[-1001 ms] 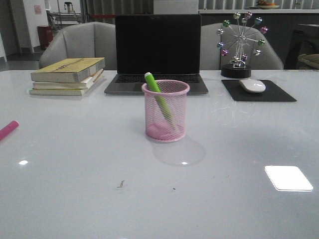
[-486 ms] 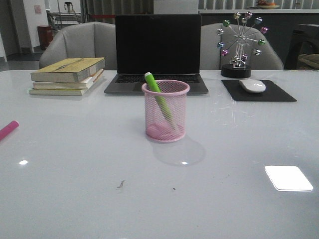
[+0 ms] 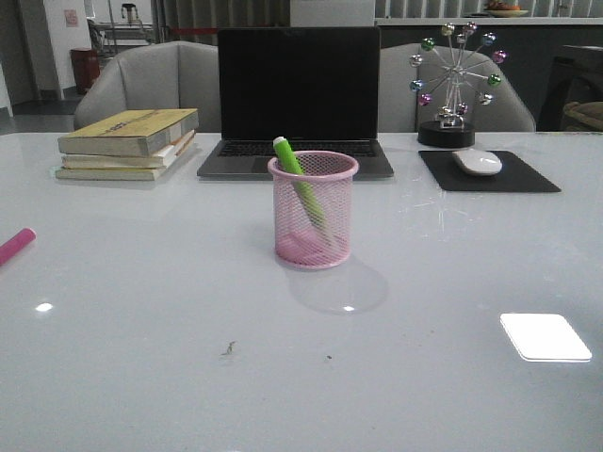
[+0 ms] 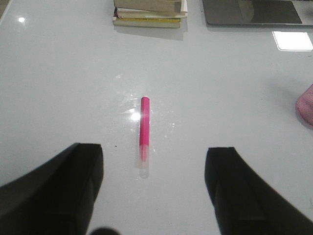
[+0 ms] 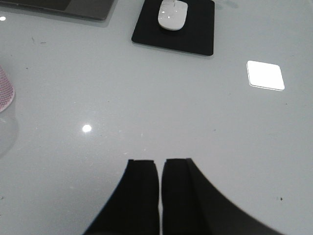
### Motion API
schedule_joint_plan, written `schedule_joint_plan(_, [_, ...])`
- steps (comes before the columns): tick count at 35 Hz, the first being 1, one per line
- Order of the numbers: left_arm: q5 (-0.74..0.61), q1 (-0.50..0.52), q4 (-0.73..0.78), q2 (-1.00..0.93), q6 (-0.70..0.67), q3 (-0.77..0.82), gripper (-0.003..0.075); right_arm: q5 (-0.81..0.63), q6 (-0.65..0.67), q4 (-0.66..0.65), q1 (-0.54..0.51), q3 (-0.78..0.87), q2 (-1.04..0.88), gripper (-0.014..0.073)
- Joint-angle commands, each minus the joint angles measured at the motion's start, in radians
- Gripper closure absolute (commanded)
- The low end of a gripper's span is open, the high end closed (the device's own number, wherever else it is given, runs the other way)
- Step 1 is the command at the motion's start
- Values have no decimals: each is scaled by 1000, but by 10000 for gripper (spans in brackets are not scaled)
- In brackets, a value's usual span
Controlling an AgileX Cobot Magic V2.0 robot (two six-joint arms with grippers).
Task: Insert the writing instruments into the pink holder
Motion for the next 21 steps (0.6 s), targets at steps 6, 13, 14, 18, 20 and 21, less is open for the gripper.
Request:
schedule_joint_plan(6, [-71,0,-10,-11,-4,-34,221,-20,3,-7,-6,-27,-11,397])
schedule_joint_plan(13, [-71,0,-10,-11,-4,-34,221,-18,3,-7,-6,-27,-11,397])
schedule_joint_plan(14, [-71,0,-10,-11,-4,-34,221,-18,3,-7,-6,-27,-11,397])
schedule_joint_plan(18, [-71,0,-10,-11,-4,-34,221,-18,3,-7,-6,-27,-11,397])
schedule_joint_plan(20, [-71,0,-10,-11,-4,-34,221,-18,3,-7,-6,-27,-11,397])
schedule_joint_plan(21, [-71,0,-10,-11,-4,-34,221,-18,3,-7,-6,-27,-11,397])
